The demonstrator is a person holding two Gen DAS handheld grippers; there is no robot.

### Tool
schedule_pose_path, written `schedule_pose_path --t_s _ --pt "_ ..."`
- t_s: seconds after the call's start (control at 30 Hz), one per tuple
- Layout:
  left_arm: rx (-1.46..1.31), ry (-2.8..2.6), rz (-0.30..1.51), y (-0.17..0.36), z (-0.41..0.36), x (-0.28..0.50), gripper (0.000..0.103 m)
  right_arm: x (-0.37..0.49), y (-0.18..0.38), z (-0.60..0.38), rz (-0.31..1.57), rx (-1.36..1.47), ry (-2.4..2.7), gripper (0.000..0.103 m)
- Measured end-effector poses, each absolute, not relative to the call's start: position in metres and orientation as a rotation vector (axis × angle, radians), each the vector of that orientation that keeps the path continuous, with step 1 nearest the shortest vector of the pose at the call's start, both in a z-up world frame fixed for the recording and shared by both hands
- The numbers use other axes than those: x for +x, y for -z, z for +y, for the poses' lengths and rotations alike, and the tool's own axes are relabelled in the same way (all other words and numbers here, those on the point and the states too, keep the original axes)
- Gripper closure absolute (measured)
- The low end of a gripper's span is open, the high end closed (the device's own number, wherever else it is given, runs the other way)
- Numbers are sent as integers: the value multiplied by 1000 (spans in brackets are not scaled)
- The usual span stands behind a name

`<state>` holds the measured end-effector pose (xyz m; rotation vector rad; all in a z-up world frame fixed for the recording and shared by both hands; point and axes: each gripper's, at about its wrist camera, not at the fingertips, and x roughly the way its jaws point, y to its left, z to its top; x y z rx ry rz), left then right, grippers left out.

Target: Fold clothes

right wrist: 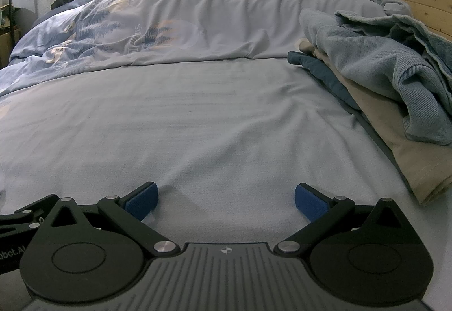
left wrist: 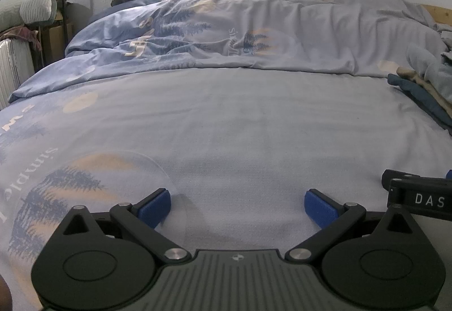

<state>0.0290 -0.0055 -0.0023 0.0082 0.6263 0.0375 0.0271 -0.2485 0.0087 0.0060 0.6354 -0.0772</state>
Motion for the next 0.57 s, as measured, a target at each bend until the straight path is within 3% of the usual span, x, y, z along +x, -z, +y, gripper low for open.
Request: schedule_pose_path --t_s 0.57 --pt "7 -37 622 3 -10 30 0 27 -9 -249 635 6 77 0"
